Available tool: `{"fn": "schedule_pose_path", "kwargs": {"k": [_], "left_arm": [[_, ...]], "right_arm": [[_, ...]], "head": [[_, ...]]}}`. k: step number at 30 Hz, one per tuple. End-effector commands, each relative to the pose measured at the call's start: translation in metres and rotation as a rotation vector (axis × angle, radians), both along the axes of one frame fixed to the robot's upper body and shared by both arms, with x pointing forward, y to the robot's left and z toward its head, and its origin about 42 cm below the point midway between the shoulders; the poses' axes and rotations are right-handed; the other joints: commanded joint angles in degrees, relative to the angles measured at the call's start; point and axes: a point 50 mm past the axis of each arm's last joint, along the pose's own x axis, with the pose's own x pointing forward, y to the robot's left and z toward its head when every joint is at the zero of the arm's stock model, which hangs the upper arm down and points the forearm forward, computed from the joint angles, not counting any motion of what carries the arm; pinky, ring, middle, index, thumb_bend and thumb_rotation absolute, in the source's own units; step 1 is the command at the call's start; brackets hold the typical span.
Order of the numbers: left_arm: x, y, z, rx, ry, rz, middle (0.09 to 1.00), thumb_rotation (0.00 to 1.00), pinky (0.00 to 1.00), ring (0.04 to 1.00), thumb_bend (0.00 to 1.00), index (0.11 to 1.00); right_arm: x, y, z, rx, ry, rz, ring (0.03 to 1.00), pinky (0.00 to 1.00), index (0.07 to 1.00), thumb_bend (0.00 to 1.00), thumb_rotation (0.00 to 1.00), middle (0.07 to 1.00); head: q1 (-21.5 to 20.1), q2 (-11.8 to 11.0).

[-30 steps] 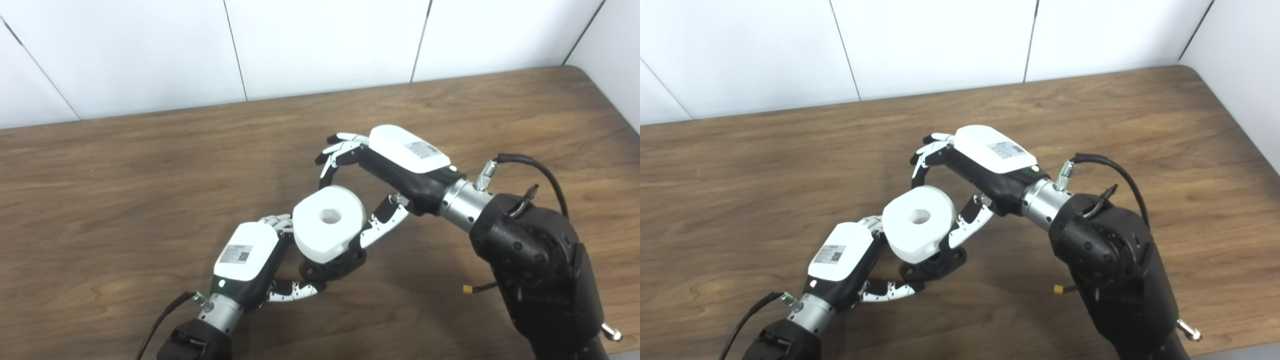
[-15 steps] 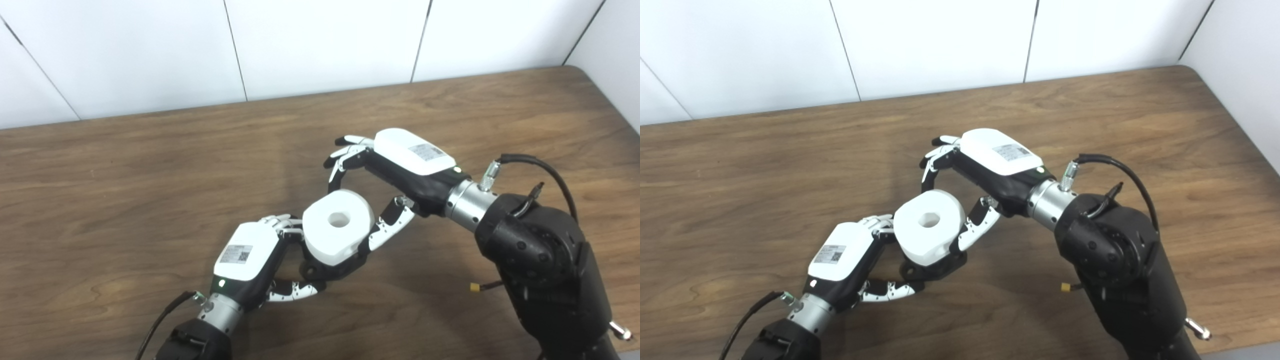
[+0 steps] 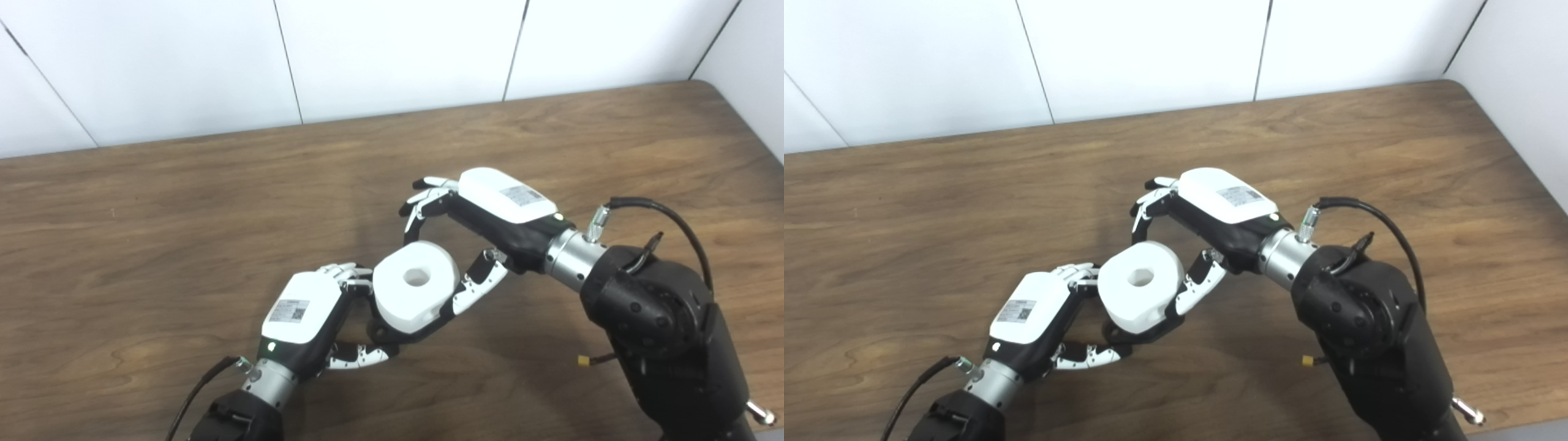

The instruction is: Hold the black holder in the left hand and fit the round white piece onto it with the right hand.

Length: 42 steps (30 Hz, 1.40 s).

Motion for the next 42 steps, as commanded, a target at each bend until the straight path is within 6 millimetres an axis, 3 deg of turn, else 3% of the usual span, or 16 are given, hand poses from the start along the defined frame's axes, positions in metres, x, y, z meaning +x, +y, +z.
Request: {"fn": "schedule_pose_path", "kwargs": {"k": [1, 42], "left_arm": [[0.000, 0.002, 0.001, 0.022, 0.010, -0.007, 0.792, 0.06, 0.84, 0.849, 0.52, 0.487], [0.000, 0.004, 0.005, 0.024, 0.009, -0.005, 0.788, 0.06, 0.84, 0.846, 0.52, 0.486]], "right_arm": [[0.000, 0.001, 0.011, 0.006, -0.091, 0.014, 0.928, 0.77, 0.481, 0.52, 0.14, 0.803], [0.000, 0.000, -0.004, -0.016, -0.097, 0.001, 0.934, 0.79, 0.481, 0.52, 0.13, 0.806]], "head": [[0.0, 0.0], [-1.5, 0.9]]}}
